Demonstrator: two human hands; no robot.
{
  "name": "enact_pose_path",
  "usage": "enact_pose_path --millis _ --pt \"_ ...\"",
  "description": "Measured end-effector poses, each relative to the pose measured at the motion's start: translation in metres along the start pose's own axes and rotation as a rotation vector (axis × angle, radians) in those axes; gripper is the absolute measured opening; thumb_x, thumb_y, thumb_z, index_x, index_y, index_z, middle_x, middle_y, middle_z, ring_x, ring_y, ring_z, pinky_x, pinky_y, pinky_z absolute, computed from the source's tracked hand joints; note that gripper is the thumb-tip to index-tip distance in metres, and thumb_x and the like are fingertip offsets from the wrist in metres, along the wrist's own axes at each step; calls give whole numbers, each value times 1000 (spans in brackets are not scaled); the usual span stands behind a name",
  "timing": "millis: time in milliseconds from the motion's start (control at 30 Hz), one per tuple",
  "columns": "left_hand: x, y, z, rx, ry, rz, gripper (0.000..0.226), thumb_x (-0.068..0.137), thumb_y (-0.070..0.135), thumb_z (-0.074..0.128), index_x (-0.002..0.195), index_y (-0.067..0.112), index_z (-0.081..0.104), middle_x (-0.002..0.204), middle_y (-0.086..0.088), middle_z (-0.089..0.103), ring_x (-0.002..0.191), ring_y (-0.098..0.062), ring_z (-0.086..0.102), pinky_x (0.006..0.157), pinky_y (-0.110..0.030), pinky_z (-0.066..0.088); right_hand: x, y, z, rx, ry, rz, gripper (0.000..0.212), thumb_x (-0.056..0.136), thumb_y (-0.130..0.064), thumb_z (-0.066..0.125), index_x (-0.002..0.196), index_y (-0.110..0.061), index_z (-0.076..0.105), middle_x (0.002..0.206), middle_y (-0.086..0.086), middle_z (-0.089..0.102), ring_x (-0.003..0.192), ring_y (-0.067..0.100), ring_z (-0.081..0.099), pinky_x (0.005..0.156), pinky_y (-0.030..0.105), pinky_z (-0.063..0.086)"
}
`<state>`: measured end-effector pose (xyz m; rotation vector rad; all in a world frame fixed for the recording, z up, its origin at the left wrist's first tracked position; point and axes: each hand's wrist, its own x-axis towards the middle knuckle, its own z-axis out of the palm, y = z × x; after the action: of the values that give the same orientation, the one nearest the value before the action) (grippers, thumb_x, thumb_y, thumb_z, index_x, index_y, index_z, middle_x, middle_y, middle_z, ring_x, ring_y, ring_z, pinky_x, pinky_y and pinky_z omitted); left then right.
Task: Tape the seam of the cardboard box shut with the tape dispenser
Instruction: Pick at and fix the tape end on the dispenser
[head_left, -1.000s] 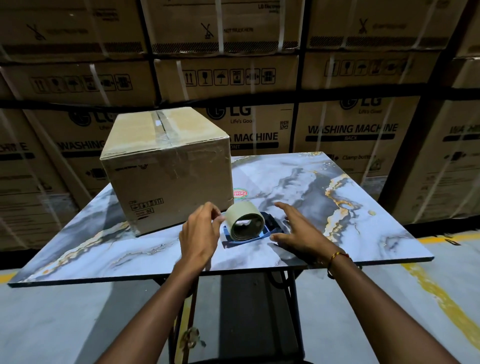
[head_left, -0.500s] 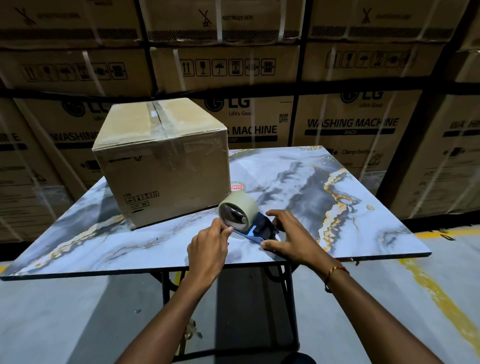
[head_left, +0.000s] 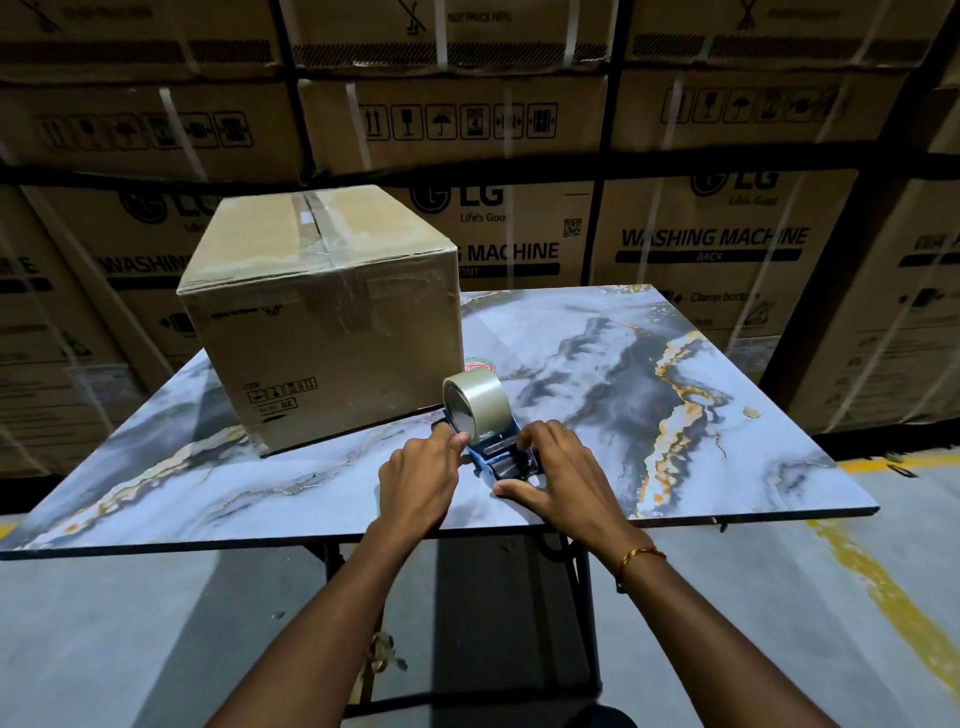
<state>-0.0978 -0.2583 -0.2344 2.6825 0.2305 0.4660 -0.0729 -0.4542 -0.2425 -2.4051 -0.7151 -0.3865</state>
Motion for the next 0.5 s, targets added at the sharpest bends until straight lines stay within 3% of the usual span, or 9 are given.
enact_pose_path --millis 200,367,500 --pt "14 -6 3 -134 13 -96 47 97 57 36 65 25 47 82 -4 72 86 -35 63 69 -43 49 -3 7 -7 51 48 -105 16 93 -24 68 103 -23 56 116 -5 47 101 16 54 77 34 54" --pt "12 -15 5 -300 87 -79 19 94 40 52 80 29 51 82 13 69 79 -19 60 65 -39 49 -2 5 -1 -3 105 -124 7 94 -22 66 99 -20 60 111 -4 51 93 20 56 64 40 54" --pt "15 -15 6 -160 107 66 18 95 24 53 83 28 67 91 11 66 92 -21 56 70 -39 48 -3 4 -1 -26 123 -138 9 92 -20 67 98 -19 60 110 -3 52 90 20 56 63 39 53"
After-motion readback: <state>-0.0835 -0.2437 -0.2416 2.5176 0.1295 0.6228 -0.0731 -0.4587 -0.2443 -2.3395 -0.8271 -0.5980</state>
